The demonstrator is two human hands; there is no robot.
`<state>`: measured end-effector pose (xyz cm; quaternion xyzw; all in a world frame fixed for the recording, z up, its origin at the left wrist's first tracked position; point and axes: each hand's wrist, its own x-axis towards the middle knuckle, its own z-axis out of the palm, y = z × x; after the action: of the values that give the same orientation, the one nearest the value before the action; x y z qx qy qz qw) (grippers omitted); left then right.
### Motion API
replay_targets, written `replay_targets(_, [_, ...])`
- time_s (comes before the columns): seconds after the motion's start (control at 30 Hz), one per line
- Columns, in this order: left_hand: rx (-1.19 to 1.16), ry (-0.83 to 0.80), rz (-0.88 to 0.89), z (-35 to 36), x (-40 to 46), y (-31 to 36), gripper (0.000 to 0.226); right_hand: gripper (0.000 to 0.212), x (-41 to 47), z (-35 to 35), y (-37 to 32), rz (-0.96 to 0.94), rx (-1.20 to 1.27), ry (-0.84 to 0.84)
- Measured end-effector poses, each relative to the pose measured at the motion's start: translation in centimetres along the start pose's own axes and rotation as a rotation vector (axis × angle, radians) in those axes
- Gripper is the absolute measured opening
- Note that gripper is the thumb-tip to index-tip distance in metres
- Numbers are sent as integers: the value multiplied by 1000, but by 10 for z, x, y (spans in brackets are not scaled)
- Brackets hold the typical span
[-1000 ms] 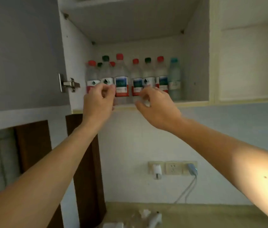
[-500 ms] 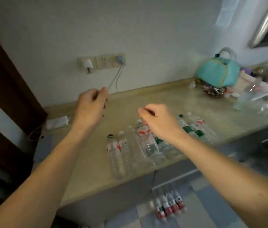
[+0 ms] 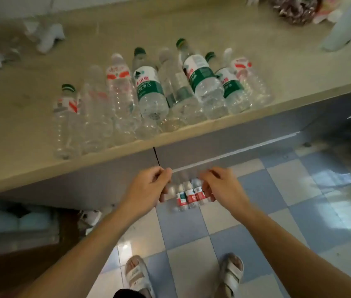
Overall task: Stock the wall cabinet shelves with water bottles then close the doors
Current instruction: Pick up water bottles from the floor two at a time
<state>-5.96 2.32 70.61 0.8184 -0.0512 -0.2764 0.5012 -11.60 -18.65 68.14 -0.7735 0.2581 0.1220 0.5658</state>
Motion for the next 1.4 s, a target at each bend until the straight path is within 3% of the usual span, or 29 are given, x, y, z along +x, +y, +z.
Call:
replay_targets(0.2, [74, -52, -385, 136, 71, -126, 30, 21, 80, -23, 188, 316, -4, -30])
replay_targets(0.33, [161, -13, -513, 202, 129, -224, 28, 20, 132, 5, 295, 403, -36, -62])
replay_targets(0.47, [185, 64, -550, 246, 188, -323, 27, 21, 190, 53, 382, 374, -101, -119])
replay_targets(0.67, [224, 148, -443, 288, 285, -468, 29, 13, 300, 135, 480, 164, -221, -170])
replay_targets(0.8, [210, 185, -450, 313, 331, -542, 52, 30, 354, 176, 526, 94, -426, -180])
replay_targets(0.9, [110, 231, -471, 336, 347, -577, 68, 61, 375, 197, 558, 26, -558, -250])
replay_targets(1.03, [-172, 283, -462, 351, 344, -602, 60, 79, 371, 214, 583, -13, -522, -178])
replay_targets(1.27, [-103, 246, -506, 338, 294, -606, 65, 61, 330, 228, 593, -3, -477, -177])
replay_targets(1.4, [-131, 193, -593, 334, 259, -622, 69, 19, 323, 231, 601, 16, -444, -147])
